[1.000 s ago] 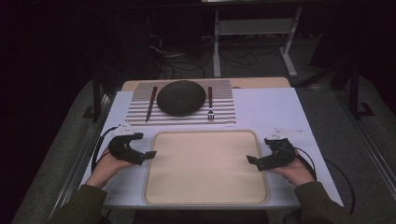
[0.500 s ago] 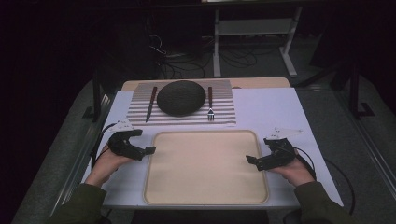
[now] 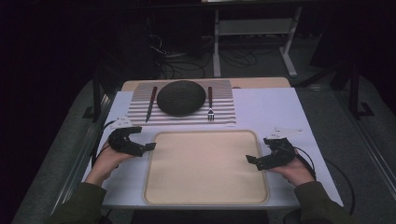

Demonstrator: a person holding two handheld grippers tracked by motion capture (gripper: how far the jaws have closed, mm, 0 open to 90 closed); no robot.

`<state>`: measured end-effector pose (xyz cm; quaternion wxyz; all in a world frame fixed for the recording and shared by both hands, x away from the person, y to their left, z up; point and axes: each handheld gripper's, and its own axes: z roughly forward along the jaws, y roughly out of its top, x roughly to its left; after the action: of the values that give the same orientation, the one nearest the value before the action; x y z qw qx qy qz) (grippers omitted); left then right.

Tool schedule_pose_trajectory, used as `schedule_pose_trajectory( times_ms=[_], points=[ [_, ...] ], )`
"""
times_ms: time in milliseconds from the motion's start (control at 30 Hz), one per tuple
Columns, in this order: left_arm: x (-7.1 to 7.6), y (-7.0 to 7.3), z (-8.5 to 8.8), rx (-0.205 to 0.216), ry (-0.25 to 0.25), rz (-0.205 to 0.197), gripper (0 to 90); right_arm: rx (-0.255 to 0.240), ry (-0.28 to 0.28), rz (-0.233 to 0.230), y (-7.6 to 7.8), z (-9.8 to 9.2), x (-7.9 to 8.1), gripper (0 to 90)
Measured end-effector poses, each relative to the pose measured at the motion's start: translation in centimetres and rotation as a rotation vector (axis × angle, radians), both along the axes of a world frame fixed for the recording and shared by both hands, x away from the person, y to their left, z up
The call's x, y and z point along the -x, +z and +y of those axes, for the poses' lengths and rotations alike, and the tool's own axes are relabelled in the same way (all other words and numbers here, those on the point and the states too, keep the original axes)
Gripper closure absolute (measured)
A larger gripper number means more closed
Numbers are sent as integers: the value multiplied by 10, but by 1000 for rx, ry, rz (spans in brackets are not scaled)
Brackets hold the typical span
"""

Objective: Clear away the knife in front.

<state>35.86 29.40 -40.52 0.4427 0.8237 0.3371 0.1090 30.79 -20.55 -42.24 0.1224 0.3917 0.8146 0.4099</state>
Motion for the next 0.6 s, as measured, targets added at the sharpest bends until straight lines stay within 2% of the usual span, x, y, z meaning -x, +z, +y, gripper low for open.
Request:
schedule_pose_trajectory(
  times_ms=[600],
  points=[
    [-18,3,2,-3,47,-11,0,5,5,-2,0,1,0,0]
  ],
)
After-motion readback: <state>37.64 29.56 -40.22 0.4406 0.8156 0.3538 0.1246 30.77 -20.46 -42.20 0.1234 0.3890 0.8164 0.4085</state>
